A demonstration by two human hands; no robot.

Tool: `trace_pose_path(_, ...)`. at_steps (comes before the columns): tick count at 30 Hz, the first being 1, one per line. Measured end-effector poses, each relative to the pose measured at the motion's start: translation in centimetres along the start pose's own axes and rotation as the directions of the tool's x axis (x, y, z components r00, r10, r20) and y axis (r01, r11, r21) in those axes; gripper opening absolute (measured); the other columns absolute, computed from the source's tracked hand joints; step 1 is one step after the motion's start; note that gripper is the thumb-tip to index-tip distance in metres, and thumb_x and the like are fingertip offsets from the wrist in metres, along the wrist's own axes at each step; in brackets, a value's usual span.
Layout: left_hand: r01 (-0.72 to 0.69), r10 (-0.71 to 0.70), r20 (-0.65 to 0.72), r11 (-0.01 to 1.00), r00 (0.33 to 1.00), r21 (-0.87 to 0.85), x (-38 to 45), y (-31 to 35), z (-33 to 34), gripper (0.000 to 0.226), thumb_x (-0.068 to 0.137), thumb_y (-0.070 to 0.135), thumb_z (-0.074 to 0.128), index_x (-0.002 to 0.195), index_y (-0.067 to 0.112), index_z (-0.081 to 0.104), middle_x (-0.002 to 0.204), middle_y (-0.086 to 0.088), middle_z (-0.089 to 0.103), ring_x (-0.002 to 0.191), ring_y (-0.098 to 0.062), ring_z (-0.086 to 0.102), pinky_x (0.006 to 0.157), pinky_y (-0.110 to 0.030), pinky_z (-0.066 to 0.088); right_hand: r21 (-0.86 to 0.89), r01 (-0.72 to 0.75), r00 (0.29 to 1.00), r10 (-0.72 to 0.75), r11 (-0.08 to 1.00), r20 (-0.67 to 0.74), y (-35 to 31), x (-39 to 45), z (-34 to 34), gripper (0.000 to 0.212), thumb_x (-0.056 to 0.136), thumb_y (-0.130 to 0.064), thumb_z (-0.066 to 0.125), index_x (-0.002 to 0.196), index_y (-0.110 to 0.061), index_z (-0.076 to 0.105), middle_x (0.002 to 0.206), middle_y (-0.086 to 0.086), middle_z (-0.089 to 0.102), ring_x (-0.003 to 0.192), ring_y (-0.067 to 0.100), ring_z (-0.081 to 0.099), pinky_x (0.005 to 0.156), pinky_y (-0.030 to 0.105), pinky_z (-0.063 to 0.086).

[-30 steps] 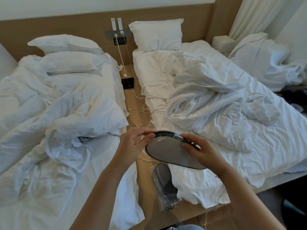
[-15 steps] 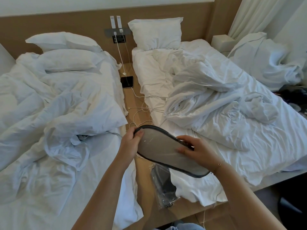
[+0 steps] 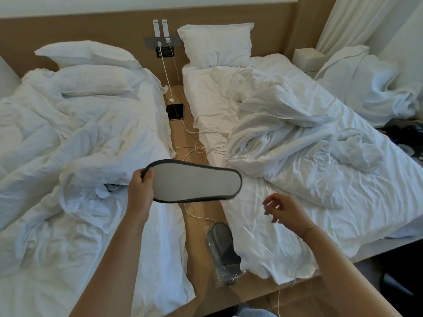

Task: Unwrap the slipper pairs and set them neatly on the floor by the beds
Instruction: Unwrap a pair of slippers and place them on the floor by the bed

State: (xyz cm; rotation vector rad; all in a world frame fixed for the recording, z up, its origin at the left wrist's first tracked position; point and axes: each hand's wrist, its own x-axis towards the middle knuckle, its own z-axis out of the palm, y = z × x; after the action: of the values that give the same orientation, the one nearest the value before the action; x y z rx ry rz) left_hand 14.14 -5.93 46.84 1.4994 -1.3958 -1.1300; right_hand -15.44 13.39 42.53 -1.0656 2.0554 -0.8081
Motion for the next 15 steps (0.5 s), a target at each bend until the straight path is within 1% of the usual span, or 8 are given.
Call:
trace_pose_path(3, -0.009, 0.009, -0.016, 1.000, 1.000, 0.003, 0.0, -0.9, -0.3, 0.029, 0.099, 0.026, 0.046, 0.118, 0.005, 0.051, 0.106, -0.004, 0.053, 0.097, -0.019, 0.047, 0.079, -0.030, 0.035, 0.143, -0.097, 0.992, 0.107, 0.985, -0.066, 0.7, 0.7, 0.7, 0.004, 0.087, -0.010, 0.064, 0.084, -0.013, 0.062, 0.079, 0.008, 0.072, 0.060, 0.028, 0.071, 0.052, 0.027, 0.046)
trace_pose_path(5, -0.003, 0.004, -0.029, 1.000, 1.000, 0.011, -0.4, -1.9, -0.3, 0.026, 0.097, 0.025, 0.049, 0.113, 0.005, 0.052, 0.103, -0.006, 0.055, 0.095, -0.020, 0.048, 0.077, -0.029, 0.036, 0.213, -0.146, 0.982, 0.167, 0.966, -0.083, 0.8, 1.1, 1.4, 0.002, 0.085, -0.006, 0.063, 0.085, -0.008, 0.062, 0.080, 0.009, 0.071, 0.061, 0.027, 0.072, 0.052, 0.028, 0.047)
trace_pose_path(7, -0.006, 0.007, -0.058, 1.000, 0.998, 0.014, -1.0, -3.2, -0.2, 0.018, 0.095, 0.022, 0.053, 0.106, 0.008, 0.052, 0.101, -0.005, 0.056, 0.093, -0.020, 0.051, 0.074, -0.025, 0.038, 0.275, -0.210, 0.969, 0.237, 0.938, -0.066, 0.8, 1.6, 2.6, 0.004, 0.084, -0.004, 0.063, 0.088, -0.003, 0.062, 0.080, 0.010, 0.070, 0.062, 0.025, 0.071, 0.053, 0.028, 0.049)
trace_pose_path(10, -0.021, 0.026, -0.103, 0.999, 0.994, 0.048, -1.7, -5.3, -0.2, 0.010, 0.094, 0.018, 0.055, 0.100, 0.010, 0.051, 0.097, -0.004, 0.058, 0.090, -0.019, 0.054, 0.067, -0.016, 0.039, 0.308, -0.291, 0.949, 0.314, 0.906, -0.025, 0.9, 3.3, 5.1, 0.005, 0.084, -0.004, 0.061, 0.089, -0.004, 0.061, 0.081, 0.012, 0.069, 0.065, 0.025, 0.067, 0.054, 0.029, 0.049)
trace_pose_path(11, -0.025, 0.033, -0.108, 0.997, 0.994, 0.074, -1.8, -6.1, -0.2, 0.010, 0.094, 0.018, 0.054, 0.100, 0.011, 0.051, 0.095, -0.003, 0.058, 0.089, -0.019, 0.054, 0.066, -0.016, 0.039, 0.319, -0.317, 0.941, 0.338, 0.893, -0.011, 1.2, 4.0, 6.2, 0.004, 0.085, -0.005, 0.060, 0.088, -0.004, 0.061, 0.081, 0.013, 0.069, 0.065, 0.025, 0.066, 0.054, 0.029, 0.048)
trace_pose_path(13, -0.043, 0.058, -0.101, 0.988, 0.993, 0.147, -1.7, -7.8, -0.1, 0.009, 0.095, 0.018, 0.053, 0.101, 0.012, 0.052, 0.094, -0.002, 0.059, 0.087, -0.019, 0.054, 0.067, -0.019, 0.039, 0.336, -0.372, 0.921, 0.390, 0.865, 0.013, 2.1, 5.6, 8.6, 0.005, 0.086, -0.008, 0.057, 0.085, -0.006, 0.061, 0.083, 0.013, 0.069, 0.066, 0.024, 0.064, 0.055, 0.029, 0.049)
trace_pose_path(15, -0.055, 0.076, -0.088, 0.973, 0.993, 0.223, -1.4, -9.8, 0.2, 0.009, 0.095, 0.017, 0.053, 0.101, 0.011, 0.054, 0.093, -0.003, 0.060, 0.086, -0.019, 0.055, 0.068, -0.022, 0.038, 0.372, -0.450, 0.885, 0.463, 0.812, 0.059, 3.5, 7.0, 11.2, 0.008, 0.087, -0.010, 0.056, 0.087, -0.005, 0.063, 0.083, 0.013, 0.069, 0.068, 0.024, 0.062, 0.057, 0.030, 0.051)
